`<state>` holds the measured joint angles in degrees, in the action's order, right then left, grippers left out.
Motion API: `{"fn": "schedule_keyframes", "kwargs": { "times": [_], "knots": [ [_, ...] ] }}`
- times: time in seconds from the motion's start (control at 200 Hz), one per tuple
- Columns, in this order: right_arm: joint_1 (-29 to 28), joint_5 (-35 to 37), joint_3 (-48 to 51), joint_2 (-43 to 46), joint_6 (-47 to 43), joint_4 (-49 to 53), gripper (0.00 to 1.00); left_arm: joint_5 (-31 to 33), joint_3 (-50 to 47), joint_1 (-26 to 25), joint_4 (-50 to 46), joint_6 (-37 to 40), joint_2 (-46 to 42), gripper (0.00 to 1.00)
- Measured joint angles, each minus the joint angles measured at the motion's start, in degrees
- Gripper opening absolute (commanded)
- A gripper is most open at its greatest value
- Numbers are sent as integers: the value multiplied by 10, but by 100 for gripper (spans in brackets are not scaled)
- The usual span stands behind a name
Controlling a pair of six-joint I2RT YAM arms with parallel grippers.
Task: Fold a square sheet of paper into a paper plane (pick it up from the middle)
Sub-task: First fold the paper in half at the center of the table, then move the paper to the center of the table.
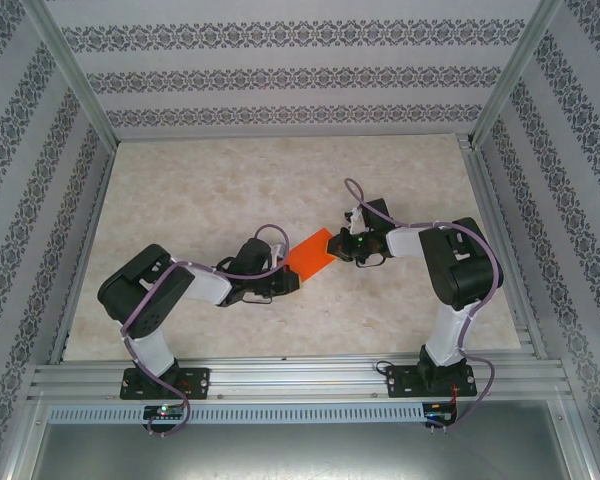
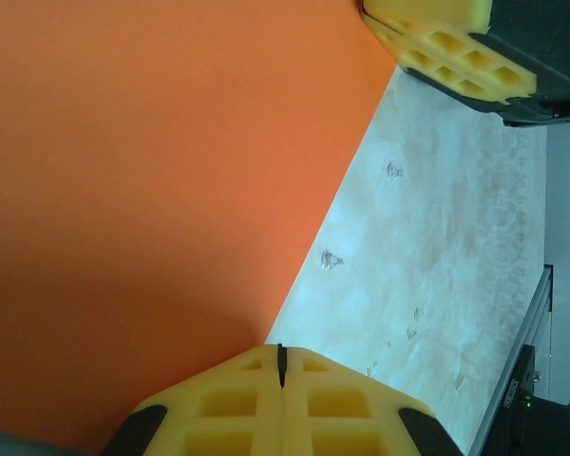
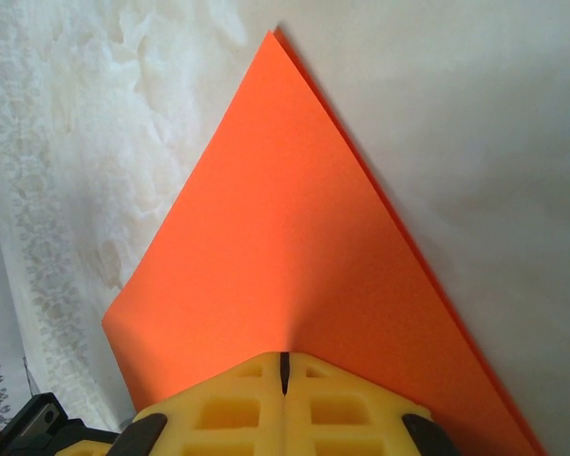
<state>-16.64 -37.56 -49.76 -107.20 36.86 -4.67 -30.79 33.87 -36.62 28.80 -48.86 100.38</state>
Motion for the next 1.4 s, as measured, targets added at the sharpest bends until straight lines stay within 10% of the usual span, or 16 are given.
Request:
{"fn": "schedule_keyframes", "kwargs": {
  "times": [0.435, 0.709, 1.139, 1.399],
  "knots": [
    [-10, 42, -45, 2, -13, 71, 0, -7, 47, 11, -210, 25, -94, 4],
    [-112, 162, -123, 19, -40, 159, 22, 62, 142, 90, -323, 51, -139, 30],
    [-172, 328, -174, -17, 12, 239, 43, 226, 151, 149, -450, 49, -139, 99],
    [-172, 328, -242, -74, -24, 237, 43, 244, 155, 188, -464, 51, -147, 100]
  ]
}}
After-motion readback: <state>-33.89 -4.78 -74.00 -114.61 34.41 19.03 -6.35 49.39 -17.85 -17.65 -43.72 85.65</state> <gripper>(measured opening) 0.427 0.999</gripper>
